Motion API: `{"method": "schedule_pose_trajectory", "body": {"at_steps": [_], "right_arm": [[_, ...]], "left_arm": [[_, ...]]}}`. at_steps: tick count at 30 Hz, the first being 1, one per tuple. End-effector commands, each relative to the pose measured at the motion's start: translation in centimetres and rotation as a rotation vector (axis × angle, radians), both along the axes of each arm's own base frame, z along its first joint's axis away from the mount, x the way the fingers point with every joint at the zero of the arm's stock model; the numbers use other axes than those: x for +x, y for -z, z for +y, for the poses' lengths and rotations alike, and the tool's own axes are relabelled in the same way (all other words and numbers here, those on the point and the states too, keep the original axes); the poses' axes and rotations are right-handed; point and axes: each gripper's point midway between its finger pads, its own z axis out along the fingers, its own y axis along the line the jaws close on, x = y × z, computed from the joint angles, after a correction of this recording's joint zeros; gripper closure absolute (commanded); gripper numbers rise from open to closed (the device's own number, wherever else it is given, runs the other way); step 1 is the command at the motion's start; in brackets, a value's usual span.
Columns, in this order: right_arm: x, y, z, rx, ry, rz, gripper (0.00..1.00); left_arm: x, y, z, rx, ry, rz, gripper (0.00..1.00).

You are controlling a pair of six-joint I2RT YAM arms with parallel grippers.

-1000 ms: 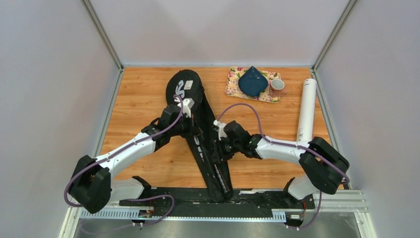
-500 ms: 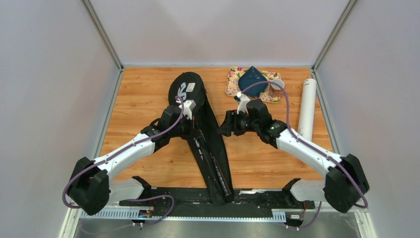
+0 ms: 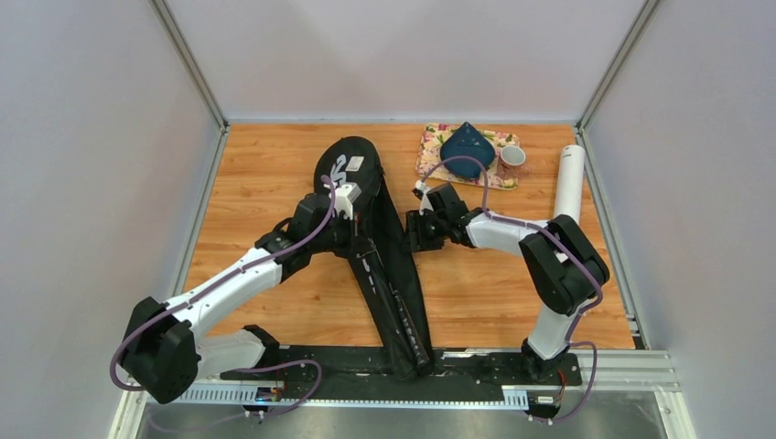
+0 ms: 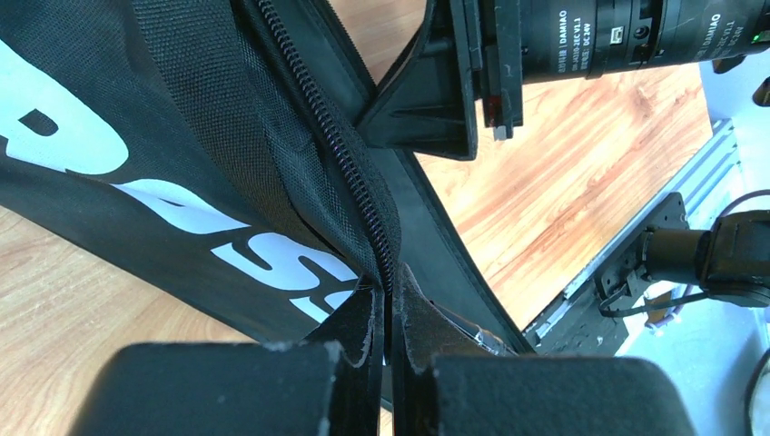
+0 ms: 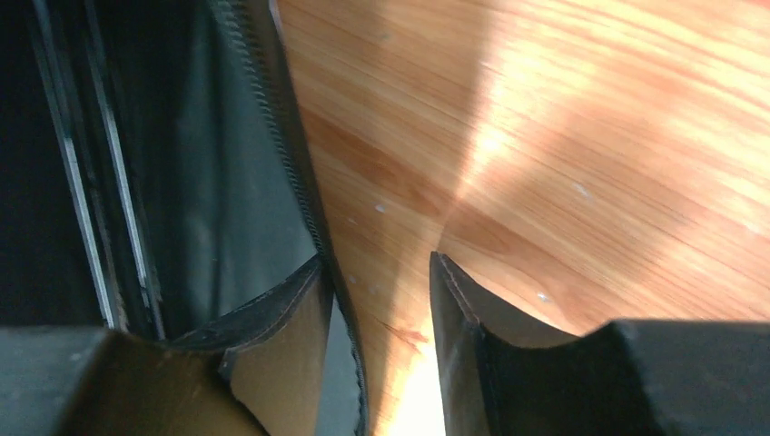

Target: Pack up the badminton gear

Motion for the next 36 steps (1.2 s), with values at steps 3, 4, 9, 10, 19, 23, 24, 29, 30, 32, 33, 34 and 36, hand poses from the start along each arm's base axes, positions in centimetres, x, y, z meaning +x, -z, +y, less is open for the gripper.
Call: {"method": "schedule_pose_trajectory", "body": {"at_steps": [3,4,9,10,19,23,24,29,30,32,33,34,36], "right_arm": [[1.0,-2.4,4.2,0.151,-0.068,-0.094,0.72],[1.1,-2.5,4.3,0.157,-0.057,-0.096,0.84],[2.7,-5.5,1.8,0.018,0.022,-0.217,1.00],[3.8,-6.3,0.1,-0.080,0.082,-0.283,1.00],[0.7,-13.5,-0.3,-0.261,-0.028,-0.441,1.00],[-0.2,-11.3,1.0,-0.241,-0.043,-0.409,1.00],[-0.1,-11.3,1.3,-0.238,-0.042,-0.406,1.00],[0.0,-12.8,2.6,-0.223,-0.116,-0.395,0.79],[-0.5,-12.7,3.0,-0.219,-0.151,-0.370,0.72],[-1.4,-14.0,3.7,-0.178,-0.180,-0.339,0.56],[-2.2,-15.0,3.8,-0.140,-0.183,-0.329,0.51],[-2.9,-15.5,3.7,-0.133,-0.185,-0.331,0.36],[-4.8,-17.3,2.7,-0.171,-0.164,-0.391,0.32]], "left_arm": [[0.9,-6.4,-1.8,-0.148,0.038,-0.149,1.00],[0.9,-6.5,-1.8,-0.151,0.039,-0.153,1.00],[0.8,-6.0,-0.6,-0.107,-0.002,-0.158,1.00],[0.5,-5.0,0.2,-0.068,-0.022,-0.134,1.00],[-2.3,1.0,4.5,-0.131,-0.167,0.011,1.00],[-2.9,1.0,3.8,-0.154,-0.122,0.040,1.00],[-2.8,0.9,3.9,-0.150,-0.128,0.039,1.00],[-2.5,-0.8,3.2,-0.160,-0.086,0.019,1.00],[-2.4,-1.0,3.3,-0.158,-0.089,0.010,1.00],[-2.3,-0.8,3.5,-0.146,-0.095,0.003,1.00],[-2.4,-0.6,3.6,-0.142,-0.096,0.007,1.00],[-2.5,-0.5,3.6,-0.142,-0.097,0.009,1.00],[-2.7,0.0,3.7,-0.141,-0.098,0.018,1.00]]}}
